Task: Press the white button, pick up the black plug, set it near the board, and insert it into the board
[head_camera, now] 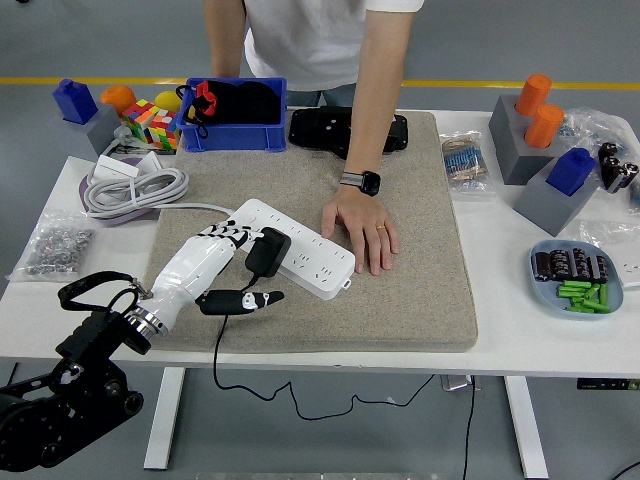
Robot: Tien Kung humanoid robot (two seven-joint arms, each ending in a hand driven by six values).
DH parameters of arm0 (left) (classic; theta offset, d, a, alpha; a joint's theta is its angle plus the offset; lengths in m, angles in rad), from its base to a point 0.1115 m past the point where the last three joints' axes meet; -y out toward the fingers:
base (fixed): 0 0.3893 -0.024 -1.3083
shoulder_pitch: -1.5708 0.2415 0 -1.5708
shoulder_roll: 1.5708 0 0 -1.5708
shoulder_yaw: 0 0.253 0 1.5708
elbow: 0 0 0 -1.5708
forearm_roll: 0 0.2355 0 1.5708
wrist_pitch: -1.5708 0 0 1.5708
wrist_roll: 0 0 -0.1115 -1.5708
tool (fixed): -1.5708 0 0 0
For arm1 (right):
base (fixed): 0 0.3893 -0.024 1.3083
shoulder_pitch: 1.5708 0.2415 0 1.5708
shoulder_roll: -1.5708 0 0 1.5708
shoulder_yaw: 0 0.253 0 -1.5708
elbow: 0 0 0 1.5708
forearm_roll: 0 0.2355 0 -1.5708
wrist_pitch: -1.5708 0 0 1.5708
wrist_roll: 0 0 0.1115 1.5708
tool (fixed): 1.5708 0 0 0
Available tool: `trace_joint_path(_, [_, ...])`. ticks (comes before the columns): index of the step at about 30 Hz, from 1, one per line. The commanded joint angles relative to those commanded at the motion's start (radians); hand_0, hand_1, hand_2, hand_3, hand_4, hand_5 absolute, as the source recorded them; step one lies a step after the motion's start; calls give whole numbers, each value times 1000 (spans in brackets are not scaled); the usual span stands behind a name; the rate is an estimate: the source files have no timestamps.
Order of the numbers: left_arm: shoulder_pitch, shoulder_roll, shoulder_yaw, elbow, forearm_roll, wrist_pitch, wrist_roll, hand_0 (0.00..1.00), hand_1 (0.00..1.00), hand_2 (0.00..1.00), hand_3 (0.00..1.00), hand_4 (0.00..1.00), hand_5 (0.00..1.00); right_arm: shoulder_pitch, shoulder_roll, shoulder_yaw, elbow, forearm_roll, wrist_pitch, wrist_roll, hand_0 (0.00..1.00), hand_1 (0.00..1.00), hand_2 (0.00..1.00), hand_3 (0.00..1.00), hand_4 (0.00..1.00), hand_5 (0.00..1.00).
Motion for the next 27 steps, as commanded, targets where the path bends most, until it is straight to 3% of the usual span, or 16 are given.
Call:
trace_joint_path(8, [-16,-10,21,24,22,2,35,961,957,900,869,945,753,0,-4,-8,-1,2,0,0,667,671,628,620,700,467])
trace_joint_path(27, [-33,-25,46,53,59,5,55,966,960,905,872,928,774,1,-5,-13,0,4,-1,2,667,669,627,623,700,467])
